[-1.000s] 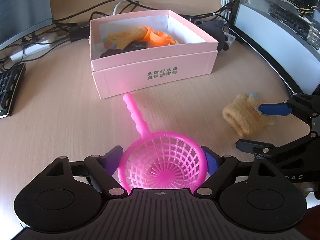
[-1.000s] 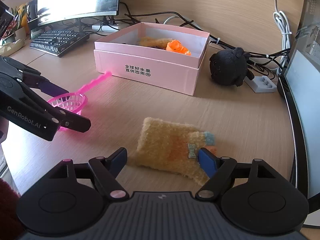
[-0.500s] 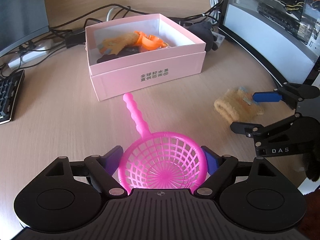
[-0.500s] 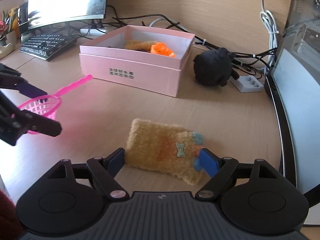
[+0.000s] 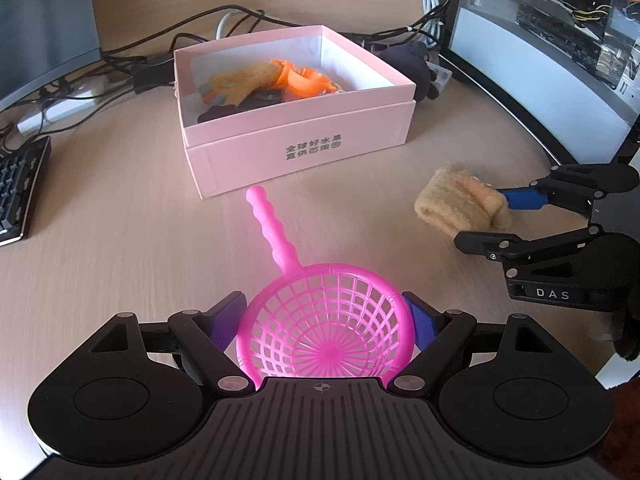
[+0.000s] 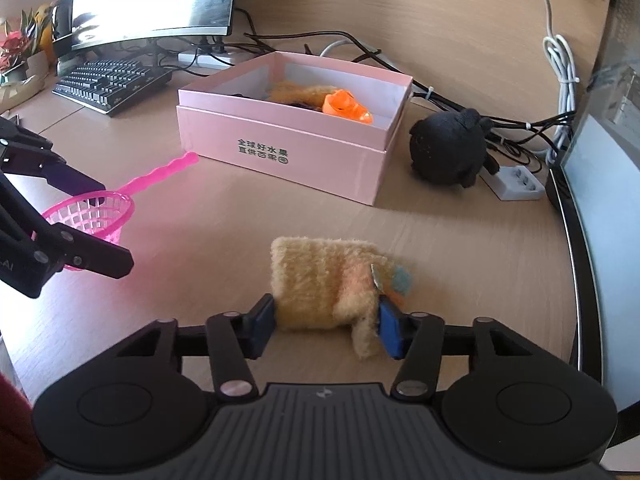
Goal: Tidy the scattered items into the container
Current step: 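Grasp the beige knitted pad with the right tool while the left tool holds the net, then carry the net and knitted pad over the pink box and open both tools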
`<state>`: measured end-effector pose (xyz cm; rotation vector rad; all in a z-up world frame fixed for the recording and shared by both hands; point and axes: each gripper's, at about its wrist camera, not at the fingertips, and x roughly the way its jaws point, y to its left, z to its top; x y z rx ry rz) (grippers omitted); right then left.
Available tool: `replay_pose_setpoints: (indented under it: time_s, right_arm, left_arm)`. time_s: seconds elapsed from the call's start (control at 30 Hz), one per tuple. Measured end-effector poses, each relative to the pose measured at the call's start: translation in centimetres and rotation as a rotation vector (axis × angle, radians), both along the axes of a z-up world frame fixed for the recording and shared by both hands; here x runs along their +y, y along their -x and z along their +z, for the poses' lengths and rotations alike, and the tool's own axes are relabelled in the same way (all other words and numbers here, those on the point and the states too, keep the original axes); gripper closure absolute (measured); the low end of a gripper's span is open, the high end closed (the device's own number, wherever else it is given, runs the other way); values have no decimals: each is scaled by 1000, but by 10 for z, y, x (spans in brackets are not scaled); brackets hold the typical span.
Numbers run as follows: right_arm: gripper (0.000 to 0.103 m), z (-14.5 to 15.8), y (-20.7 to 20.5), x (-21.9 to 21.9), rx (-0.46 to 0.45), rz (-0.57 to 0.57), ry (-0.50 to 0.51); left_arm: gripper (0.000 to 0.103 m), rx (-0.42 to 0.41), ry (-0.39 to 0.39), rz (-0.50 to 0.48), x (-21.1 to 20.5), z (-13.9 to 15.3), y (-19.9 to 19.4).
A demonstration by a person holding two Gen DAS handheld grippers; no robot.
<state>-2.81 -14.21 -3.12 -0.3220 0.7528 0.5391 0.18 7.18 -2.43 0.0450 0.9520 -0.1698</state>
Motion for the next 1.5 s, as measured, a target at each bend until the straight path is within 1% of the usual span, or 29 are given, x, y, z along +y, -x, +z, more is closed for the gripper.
replay_pose_setpoints:
  time_s: [0.1,0.23,0.83,1.03,1.5]
  right_arm:
    - [57,2,2,2,2,7,3]
    - [58,5,6,2,9,14,-4]
    - [59,12,24,8,-1,28,5]
    - [59,18,31,14,-27,38,21]
    - [59,27,42,24,-52,58,22]
  left_arm:
    - [16,1,0,-3,0,0,0]
    - [16,3,3,-6,0,0,-2]
    - [16,-3,12,-23,2,1,7]
    - [16,-33,11,-23,5,7,14]
    - [16,-55,4,-18,8,14,25]
